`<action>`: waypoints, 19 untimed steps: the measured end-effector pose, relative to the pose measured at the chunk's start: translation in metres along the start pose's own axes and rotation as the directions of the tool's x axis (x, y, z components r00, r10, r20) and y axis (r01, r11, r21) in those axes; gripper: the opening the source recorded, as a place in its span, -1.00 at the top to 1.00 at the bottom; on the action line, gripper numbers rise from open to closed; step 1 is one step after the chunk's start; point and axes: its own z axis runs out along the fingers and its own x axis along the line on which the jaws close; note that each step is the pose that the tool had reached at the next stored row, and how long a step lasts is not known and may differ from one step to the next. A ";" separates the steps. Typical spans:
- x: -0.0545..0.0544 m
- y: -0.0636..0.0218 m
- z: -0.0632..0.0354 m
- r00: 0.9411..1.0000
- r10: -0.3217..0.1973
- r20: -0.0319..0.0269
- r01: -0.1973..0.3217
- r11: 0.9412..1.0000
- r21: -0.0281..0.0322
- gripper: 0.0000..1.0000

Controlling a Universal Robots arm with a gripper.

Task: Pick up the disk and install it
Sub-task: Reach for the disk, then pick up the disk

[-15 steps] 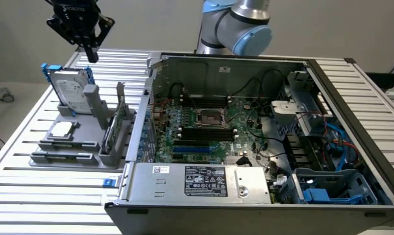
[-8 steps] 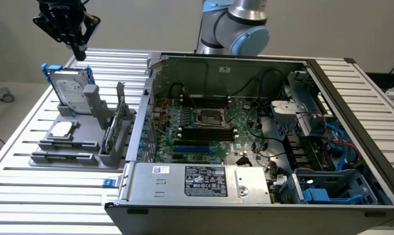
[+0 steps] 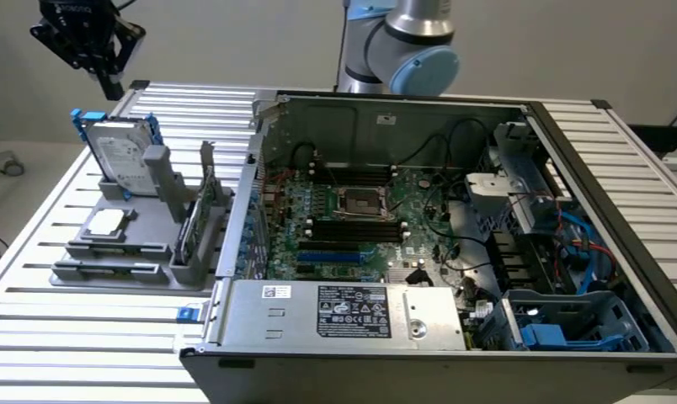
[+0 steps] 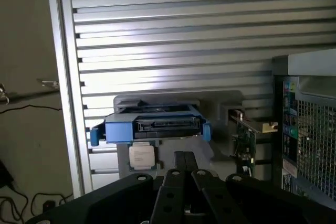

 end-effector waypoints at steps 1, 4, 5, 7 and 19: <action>0.005 0.0012 0.0001 1.000 0.000 -0.001 0.000 1.000 0.001 0.79; 0.019 0.0048 0.0006 1.000 0.000 -0.003 0.000 1.000 0.003 0.79; 0.023 0.0060 0.0007 1.000 0.000 -0.004 0.000 1.000 0.004 0.79; 0.032 0.0074 0.0010 1.000 0.000 -0.008 0.000 1.000 0.005 0.79; 0.034 0.0073 0.0011 1.000 -0.001 -0.013 0.001 1.000 0.006 0.79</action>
